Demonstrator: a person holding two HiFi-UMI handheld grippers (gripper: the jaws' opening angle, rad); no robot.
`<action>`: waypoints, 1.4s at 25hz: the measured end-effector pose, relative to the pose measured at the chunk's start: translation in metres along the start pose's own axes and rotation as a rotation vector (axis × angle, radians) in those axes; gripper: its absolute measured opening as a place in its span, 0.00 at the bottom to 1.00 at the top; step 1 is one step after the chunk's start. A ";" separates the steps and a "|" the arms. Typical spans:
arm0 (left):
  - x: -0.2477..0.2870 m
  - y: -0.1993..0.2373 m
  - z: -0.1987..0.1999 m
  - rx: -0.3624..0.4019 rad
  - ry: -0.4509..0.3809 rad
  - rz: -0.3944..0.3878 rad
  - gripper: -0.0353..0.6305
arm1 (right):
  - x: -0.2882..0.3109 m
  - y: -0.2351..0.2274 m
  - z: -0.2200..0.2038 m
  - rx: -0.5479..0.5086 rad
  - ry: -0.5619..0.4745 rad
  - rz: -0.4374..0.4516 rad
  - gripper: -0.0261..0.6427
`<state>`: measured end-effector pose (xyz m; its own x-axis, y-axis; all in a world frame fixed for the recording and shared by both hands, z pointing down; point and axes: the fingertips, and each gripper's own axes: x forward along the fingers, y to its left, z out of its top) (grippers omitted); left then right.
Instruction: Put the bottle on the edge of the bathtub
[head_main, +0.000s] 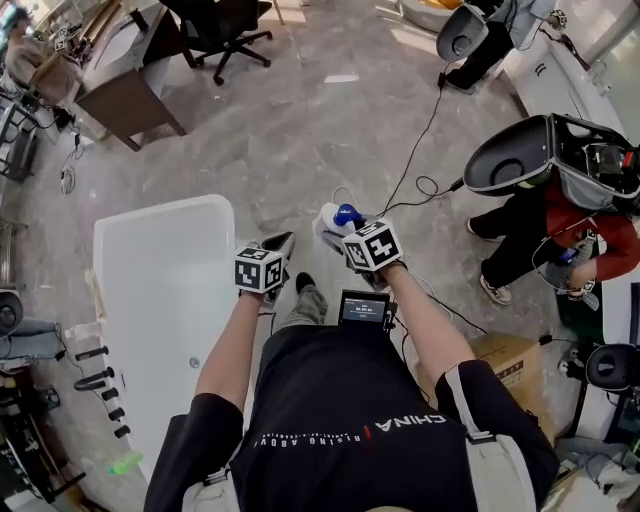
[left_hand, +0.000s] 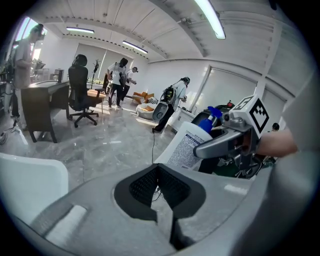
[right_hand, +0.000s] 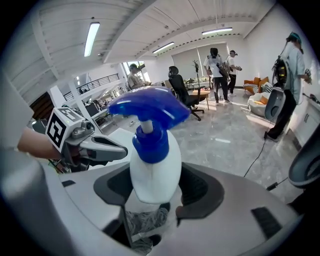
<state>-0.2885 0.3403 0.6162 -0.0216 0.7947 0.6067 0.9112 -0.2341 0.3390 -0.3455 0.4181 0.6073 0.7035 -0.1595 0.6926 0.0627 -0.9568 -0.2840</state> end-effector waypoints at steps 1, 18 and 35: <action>0.006 0.007 0.011 0.001 -0.001 -0.006 0.07 | 0.005 -0.007 0.011 0.004 -0.001 -0.005 0.44; 0.074 0.096 0.121 -0.001 -0.036 -0.057 0.07 | 0.067 -0.069 0.135 -0.012 -0.004 -0.038 0.44; 0.140 0.216 0.238 -0.126 -0.132 0.120 0.07 | 0.172 -0.161 0.282 -0.176 0.026 0.119 0.44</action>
<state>0.0035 0.5341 0.6031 0.1455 0.8212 0.5518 0.8449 -0.3933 0.3625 -0.0348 0.6131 0.5846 0.6802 -0.2780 0.6783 -0.1458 -0.9581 -0.2465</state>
